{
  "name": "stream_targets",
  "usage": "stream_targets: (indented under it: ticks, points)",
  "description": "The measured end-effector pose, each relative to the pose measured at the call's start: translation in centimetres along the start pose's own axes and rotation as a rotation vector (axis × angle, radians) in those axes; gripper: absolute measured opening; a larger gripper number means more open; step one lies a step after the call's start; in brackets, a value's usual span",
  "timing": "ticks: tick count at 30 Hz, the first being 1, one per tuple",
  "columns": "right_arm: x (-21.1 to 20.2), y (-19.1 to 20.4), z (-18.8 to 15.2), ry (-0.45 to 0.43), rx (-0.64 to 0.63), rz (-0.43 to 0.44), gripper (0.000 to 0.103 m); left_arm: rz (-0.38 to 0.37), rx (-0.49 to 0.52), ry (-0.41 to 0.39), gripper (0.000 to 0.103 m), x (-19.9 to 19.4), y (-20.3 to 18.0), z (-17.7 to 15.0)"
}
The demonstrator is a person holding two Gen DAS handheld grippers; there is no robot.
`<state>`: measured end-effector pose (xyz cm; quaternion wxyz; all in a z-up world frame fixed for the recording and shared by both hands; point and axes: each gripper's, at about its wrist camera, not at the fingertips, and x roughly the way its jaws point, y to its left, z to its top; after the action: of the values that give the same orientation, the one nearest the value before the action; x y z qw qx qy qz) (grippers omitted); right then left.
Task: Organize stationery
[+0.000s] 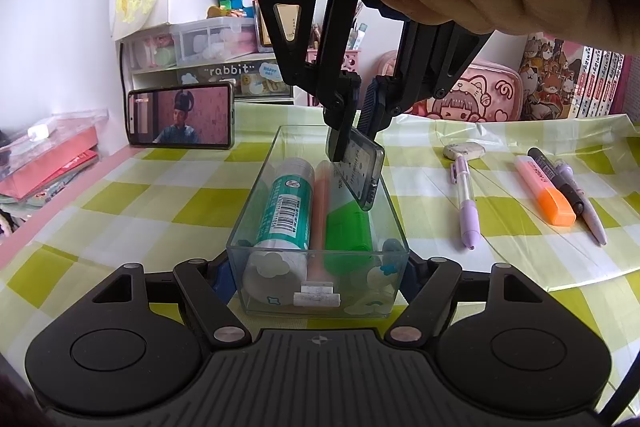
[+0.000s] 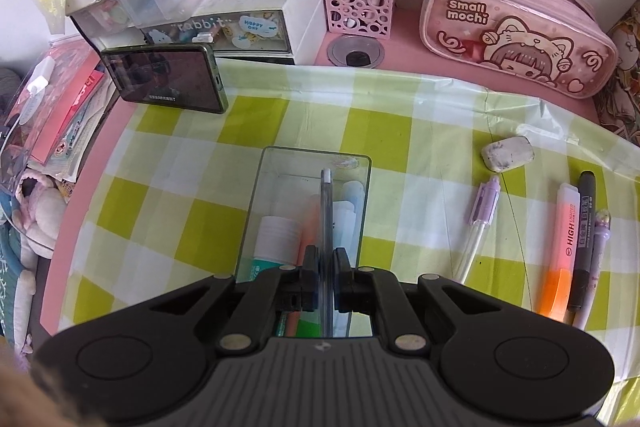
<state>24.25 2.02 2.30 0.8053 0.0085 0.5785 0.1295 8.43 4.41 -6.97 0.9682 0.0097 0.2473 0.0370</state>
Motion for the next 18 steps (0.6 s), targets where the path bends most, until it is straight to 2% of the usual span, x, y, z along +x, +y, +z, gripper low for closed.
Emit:
stream_targets:
  ticks: [10, 13, 18]
  points:
    - [0.1, -0.2, 0.2, -0.012, -0.008, 0.04, 0.019, -0.004, -0.001, 0.001, 0.073, 0.0, 0.0, 0.0]
    - [0.0, -0.5, -0.1, -0.01, 0.025, 0.069, 0.018, -0.006, -0.001, 0.0, 0.073, 0.0, 0.0, 0.0]
    - [-1.5, -1.5, -1.1, -0.065, 0.064, 0.042, 0.017, -0.004, 0.001, -0.001, 0.073, 0.1, 0.0, 0.0]
